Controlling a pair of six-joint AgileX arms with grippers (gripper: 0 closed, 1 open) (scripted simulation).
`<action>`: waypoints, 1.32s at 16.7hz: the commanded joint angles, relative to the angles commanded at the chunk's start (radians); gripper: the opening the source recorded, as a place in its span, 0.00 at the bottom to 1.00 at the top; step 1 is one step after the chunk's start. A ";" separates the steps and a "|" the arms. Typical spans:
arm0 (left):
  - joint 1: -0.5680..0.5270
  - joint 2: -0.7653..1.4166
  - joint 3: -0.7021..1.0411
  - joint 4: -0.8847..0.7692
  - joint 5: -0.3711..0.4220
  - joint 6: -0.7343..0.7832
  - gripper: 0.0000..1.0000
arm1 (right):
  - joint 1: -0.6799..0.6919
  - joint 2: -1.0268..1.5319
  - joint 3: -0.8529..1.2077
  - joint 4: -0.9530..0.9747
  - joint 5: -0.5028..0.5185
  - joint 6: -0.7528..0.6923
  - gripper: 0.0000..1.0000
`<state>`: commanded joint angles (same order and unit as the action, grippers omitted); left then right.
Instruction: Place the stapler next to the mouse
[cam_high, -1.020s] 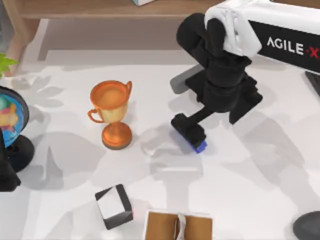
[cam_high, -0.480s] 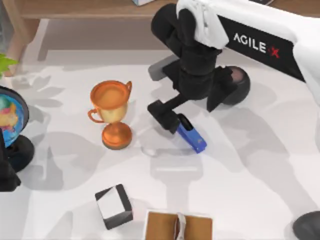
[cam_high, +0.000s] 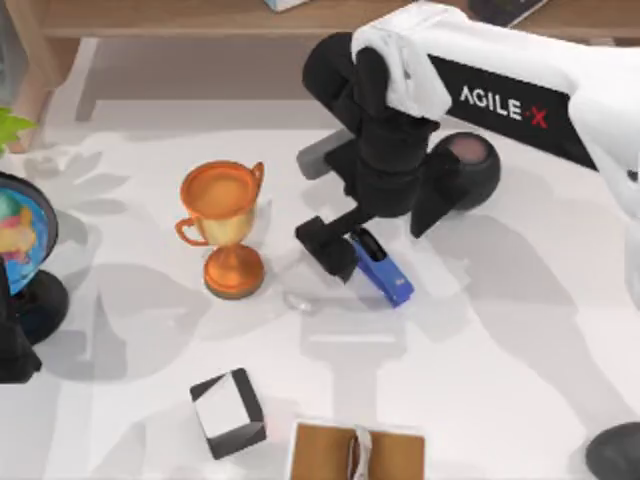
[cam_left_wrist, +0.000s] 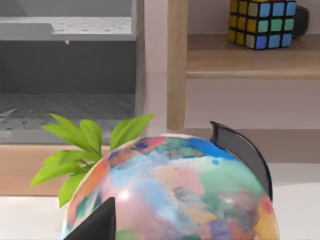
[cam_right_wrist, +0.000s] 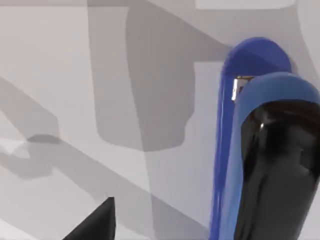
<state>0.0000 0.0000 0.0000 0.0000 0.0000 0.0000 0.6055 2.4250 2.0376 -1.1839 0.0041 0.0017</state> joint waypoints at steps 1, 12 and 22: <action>0.000 0.000 0.000 0.000 0.000 0.000 1.00 | 0.002 0.007 -0.021 0.029 0.000 0.002 1.00; 0.000 0.000 0.000 0.000 0.000 0.000 1.00 | 0.006 0.020 -0.059 0.079 0.000 0.005 0.62; 0.000 0.000 0.000 0.000 0.000 0.000 1.00 | 0.006 0.020 -0.059 0.079 0.000 0.005 0.00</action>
<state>0.0000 0.0000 0.0000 0.0000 0.0000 0.0000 0.6118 2.4451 1.9789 -1.1045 0.0040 0.0066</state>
